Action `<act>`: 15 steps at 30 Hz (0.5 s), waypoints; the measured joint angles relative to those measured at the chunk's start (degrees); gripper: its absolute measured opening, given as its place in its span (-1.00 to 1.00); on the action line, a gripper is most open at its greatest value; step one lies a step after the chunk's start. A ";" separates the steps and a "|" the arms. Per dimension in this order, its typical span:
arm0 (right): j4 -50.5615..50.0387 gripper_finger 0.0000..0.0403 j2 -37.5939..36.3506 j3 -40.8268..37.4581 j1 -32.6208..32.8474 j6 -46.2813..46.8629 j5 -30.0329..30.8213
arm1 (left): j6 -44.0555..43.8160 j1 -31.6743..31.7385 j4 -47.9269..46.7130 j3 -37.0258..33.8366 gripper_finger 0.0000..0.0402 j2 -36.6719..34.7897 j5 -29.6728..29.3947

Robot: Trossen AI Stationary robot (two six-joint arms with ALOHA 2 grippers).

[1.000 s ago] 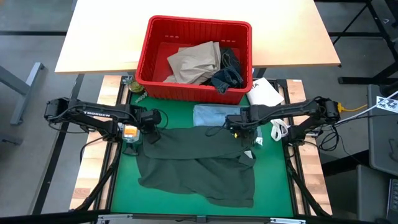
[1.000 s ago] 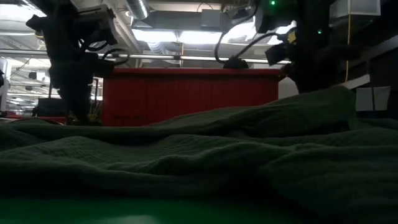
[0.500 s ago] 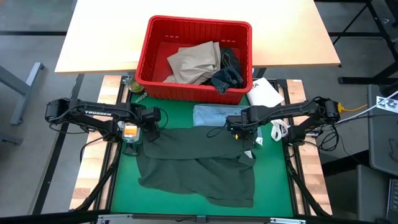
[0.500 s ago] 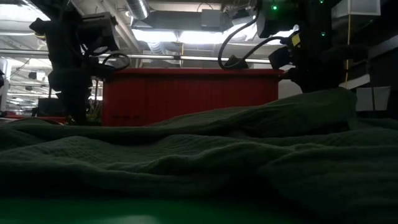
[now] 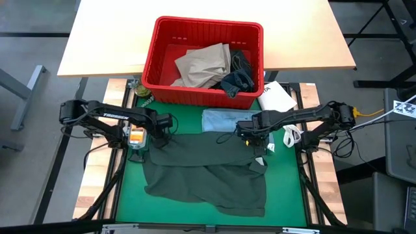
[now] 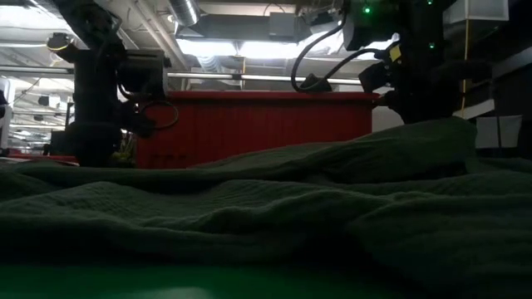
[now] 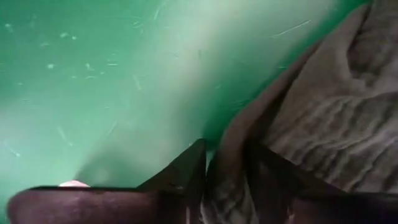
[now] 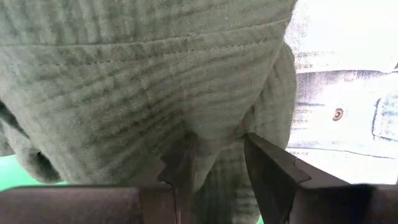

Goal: Fold Laundry from Bin
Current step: Fold the green polo shirt

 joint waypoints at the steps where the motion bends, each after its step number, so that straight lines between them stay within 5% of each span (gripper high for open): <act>1: 0.32 -0.31 0.00 -0.52 0.00 0.04 0.00 | 0.00 0.00 -0.12 0.11 -0.54 0.25 0.04; 7: 1.27 -0.31 0.02 -5.48 0.00 2.17 -0.72 | -2.91 0.00 -5.52 -0.10 -0.95 -0.16 -3.05; 15: 1.48 -0.31 -0.02 -8.42 -0.02 5.38 -4.57 | -6.06 0.00 -9.48 -0.13 -0.94 -0.14 -3.02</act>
